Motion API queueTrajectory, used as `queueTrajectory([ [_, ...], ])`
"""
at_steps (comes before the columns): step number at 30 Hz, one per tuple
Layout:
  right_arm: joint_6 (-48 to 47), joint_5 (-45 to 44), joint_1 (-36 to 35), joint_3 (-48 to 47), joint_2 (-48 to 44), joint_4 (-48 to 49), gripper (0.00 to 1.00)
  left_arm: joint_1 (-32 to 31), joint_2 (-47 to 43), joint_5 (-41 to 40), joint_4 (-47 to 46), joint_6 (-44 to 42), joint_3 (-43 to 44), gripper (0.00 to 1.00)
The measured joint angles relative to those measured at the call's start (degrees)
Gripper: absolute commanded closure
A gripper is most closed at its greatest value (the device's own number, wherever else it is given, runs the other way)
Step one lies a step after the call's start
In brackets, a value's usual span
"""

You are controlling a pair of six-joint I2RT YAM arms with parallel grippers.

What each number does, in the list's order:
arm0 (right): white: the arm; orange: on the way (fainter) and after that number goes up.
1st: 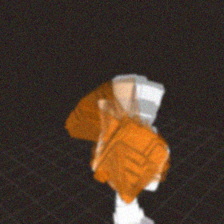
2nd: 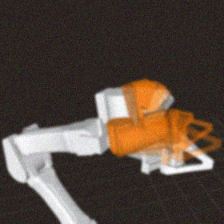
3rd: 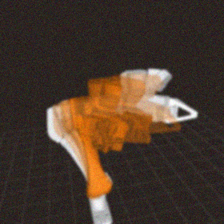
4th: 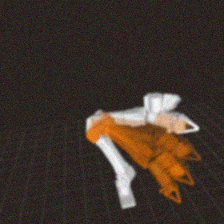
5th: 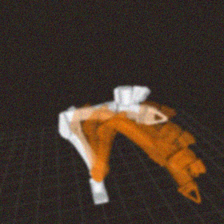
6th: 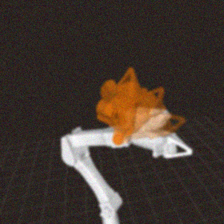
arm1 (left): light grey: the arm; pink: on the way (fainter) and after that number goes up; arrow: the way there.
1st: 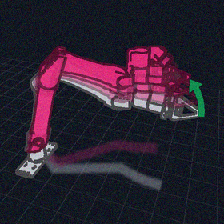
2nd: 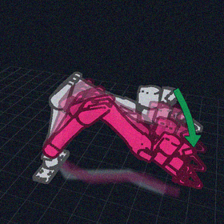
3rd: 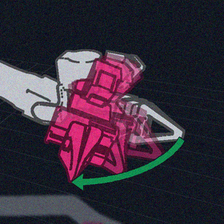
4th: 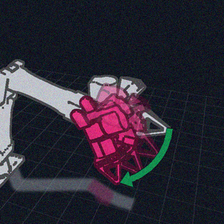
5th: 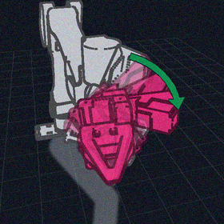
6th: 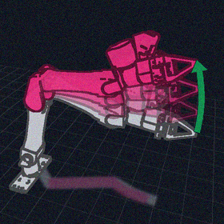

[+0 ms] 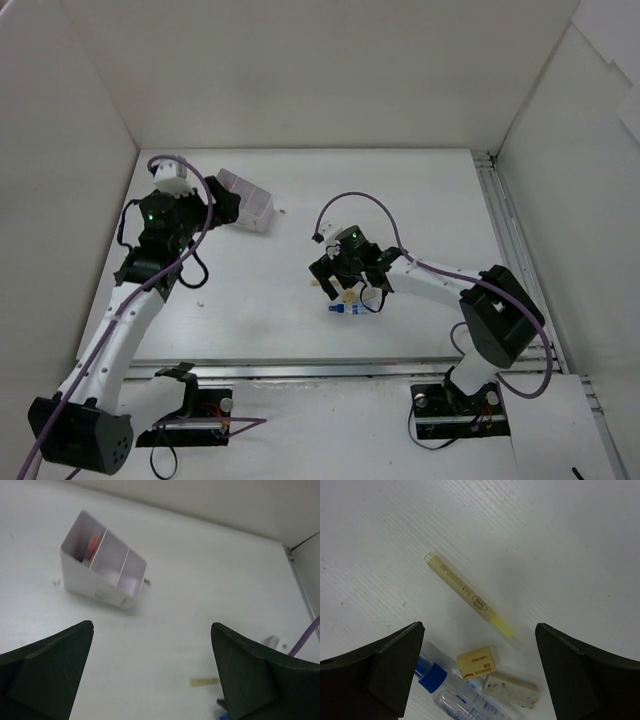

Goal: Sort the stationery into containers
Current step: Pick up the pen from the center of the board.

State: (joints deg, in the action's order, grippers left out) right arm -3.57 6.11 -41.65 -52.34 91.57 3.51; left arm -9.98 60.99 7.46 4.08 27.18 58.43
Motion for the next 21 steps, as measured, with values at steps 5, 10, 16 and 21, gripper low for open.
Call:
queueTrajectory([
  [5,-0.74,2.82,1.99,-0.04,3.04,0.33,0.12,-0.15,-8.72,-0.39,6.25,2.21,-11.47,0.0],
  [10,-1.18,1.11,2.34,-0.74,6.23,2.58,0.3,-0.61,-17.84,-1.97,11.41,3.48,-15.19,0.0],
  [16,-0.31,-0.61,2.34,-2.71,10.29,4.39,0.53,-0.63,-24.7,-4.63,13.2,3.52,-14.93,0.0],
  [21,0.72,-2.25,2.32,-2.71,10.49,5.18,0.85,-0.63,-25.49,-6.14,14.49,3.5,-14.36,0.0],
])
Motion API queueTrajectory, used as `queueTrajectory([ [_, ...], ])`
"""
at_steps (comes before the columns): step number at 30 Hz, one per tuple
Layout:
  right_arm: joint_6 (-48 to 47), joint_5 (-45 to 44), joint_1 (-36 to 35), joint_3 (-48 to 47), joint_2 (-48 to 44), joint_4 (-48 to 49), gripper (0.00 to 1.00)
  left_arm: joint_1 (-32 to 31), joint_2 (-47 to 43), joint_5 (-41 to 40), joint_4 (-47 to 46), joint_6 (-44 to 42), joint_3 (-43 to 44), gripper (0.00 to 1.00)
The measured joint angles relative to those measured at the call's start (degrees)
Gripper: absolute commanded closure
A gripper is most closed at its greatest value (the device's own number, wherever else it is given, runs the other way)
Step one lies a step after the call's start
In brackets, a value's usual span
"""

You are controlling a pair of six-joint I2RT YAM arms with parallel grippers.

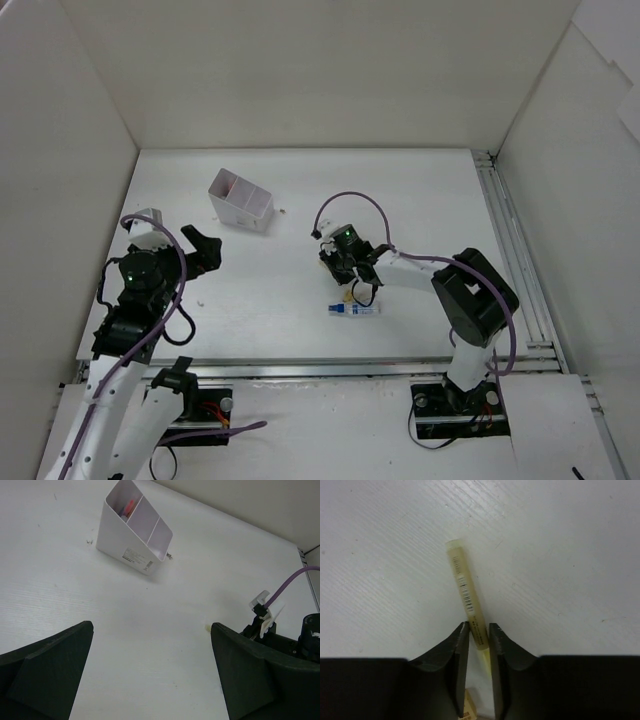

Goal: Sort the stationery into containers
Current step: Pick up the pen from the center of the board.

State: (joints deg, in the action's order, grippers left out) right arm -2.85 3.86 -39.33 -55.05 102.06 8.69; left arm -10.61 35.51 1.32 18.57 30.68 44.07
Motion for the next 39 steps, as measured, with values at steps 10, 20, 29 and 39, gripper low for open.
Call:
queueTrajectory([
  [10,-0.11,-1.03,0.04,3.78,-2.99,4.68,1.0,0.0,4.2,1.99,0.44,0.0,0.07,0.0],
  [20,-3.1,3.61,-0.31,6.4,-18.21,11.72,1.0,-3.67,14.73,10.8,-6.54,1.92,1.2,0.0],
  [29,-2.8,6.49,-4.66,7.28,-22.69,13.97,1.0,-14.91,28.63,11.06,-14.73,3.91,9.25,0.0],
  [39,0.46,5.49,-6.49,11.26,-27.1,18.16,1.0,-19.15,36.13,7.02,-17.22,5.29,12.7,0.14],
])
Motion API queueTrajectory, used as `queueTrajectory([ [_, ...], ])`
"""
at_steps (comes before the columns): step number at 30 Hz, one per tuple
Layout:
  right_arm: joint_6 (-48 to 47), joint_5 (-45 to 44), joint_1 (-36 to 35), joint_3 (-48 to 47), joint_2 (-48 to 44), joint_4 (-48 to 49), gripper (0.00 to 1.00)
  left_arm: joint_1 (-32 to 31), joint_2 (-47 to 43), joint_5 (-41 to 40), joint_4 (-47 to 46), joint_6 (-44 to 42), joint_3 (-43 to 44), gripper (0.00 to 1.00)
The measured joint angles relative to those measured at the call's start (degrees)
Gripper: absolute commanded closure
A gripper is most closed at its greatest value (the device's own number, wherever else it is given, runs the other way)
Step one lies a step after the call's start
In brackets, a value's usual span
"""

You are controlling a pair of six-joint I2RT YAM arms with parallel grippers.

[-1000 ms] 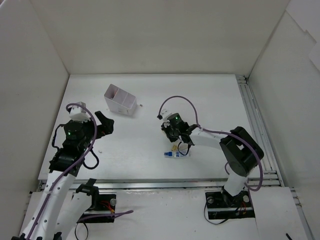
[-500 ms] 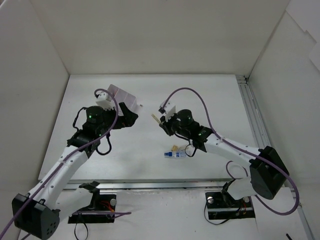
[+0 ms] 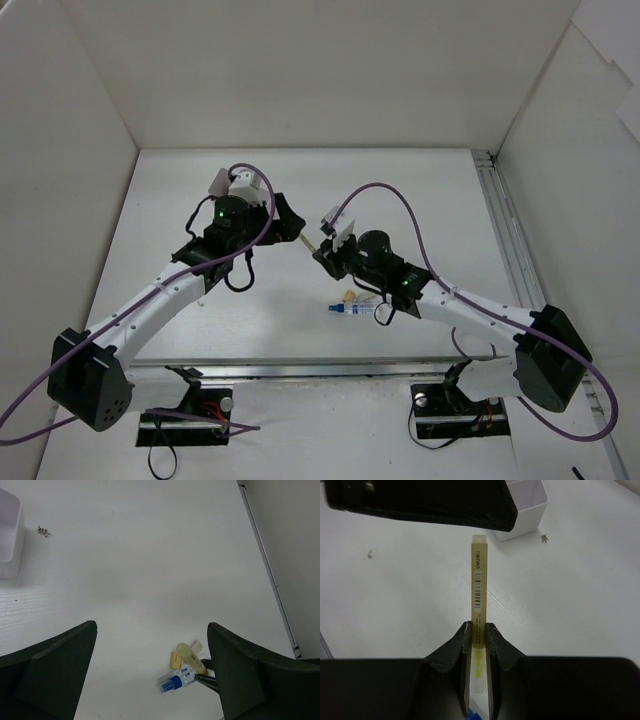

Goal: Sort the stationery into containers
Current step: Pick up the pen from the center of the board, then place the pen in the storage box.

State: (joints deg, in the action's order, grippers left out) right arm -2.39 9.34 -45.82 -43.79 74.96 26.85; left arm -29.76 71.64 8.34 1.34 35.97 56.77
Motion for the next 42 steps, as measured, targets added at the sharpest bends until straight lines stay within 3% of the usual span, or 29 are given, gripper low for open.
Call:
queueTrajectory([
  [4,0.87,-0.87,-1.31,0.57,-1.68,2.19,1.0,-0.46,0.85,-0.26,-2.05,0.66,0.0,0.26],
  [8,0.87,-1.51,-2.47,0.59,-1.79,3.45,1.0,-1.53,2.47,0.46,-2.78,0.76,0.35,0.53],
  [13,0.9,-3.98,-3.72,1.07,-1.79,3.89,1.0,-2.16,3.58,1.09,-2.93,1.09,0.68,0.72],
  [16,0.87,-5.27,-4.31,1.16,-1.79,4.2,1.0,-2.19,3.56,1.9,-3.21,1.38,0.68,1.0],
  [22,0.85,-6.78,-4.55,1.18,-1.68,4.61,0.98,-2.4,3.37,2.73,-4.85,2.01,0.87,1.0],
  [28,0.96,-8.09,-4.63,1.05,-0.85,5.53,0.71,-2.4,2.29,1.27,-5.03,1.4,0.61,1.0],
  [29,0.96,-8.68,-4.61,0.96,-0.79,5.51,0.59,-2.4,1.86,0.57,-4.92,1.07,0.59,1.0],
  [34,0.9,-9.46,-4.46,0.04,-0.68,5.31,0.51,-2.25,-1.49,-3.26,-4.72,-0.68,0.59,1.0],
  [42,1.44,-9.14,-4.48,-0.85,-1.14,3.04,0.15,4.15,-2.36,-9.77,-3.63,-6.99,3.63,1.0],
])
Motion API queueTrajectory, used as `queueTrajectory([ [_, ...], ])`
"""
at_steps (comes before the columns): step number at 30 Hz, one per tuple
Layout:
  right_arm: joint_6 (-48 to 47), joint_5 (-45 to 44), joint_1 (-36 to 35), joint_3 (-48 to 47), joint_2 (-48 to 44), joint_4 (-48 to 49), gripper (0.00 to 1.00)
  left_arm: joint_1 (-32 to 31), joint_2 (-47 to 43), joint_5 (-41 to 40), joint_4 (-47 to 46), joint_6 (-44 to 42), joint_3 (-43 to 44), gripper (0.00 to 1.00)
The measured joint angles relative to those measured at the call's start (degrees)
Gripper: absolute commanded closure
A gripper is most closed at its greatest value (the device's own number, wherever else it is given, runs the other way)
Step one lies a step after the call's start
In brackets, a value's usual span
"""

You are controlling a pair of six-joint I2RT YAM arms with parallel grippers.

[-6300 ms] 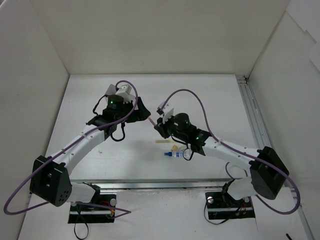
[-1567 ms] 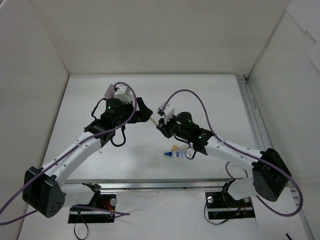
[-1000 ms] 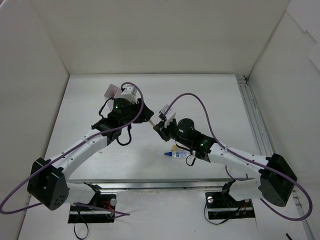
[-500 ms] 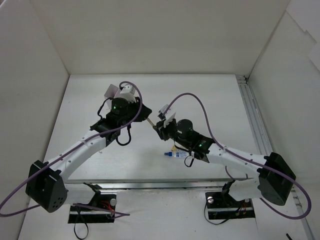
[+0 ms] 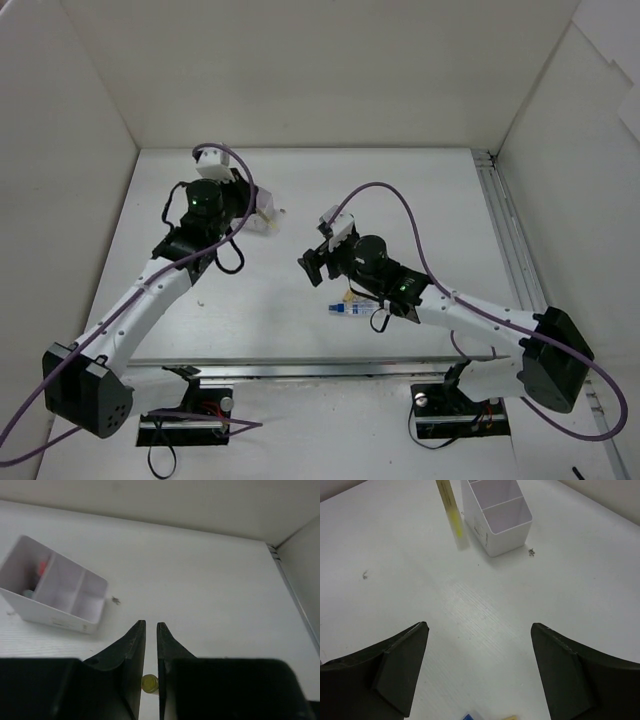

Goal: Sort the stationery into containers
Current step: Place the pen in the storage box.

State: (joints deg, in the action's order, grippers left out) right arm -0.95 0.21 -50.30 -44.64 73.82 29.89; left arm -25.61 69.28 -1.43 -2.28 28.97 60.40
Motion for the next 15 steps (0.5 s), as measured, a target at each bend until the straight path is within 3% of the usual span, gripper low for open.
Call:
queueTrajectory([
  [1,0.04,0.0,0.0,0.0,-0.33,-0.96,0.12,2.1,0.35,-1.18,-0.09,-1.62,0.85,1.0],
  [2,0.11,-0.52,0.0,0.0,-0.92,-2.08,0.02,4.35,0.79,-1.77,-0.39,-3.04,1.64,1.0],
  [9,2.45,-6.34,0.0,2.38,-10.51,-9.09,0.02,16.87,9.66,-2.01,-2.82,-12.41,11.39,1.0],
  [15,5.22,-11.26,0.09,6.71,-18.82,-16.13,0.02,20.17,21.57,2.43,-4.04,-18.38,21.46,1.0],
])
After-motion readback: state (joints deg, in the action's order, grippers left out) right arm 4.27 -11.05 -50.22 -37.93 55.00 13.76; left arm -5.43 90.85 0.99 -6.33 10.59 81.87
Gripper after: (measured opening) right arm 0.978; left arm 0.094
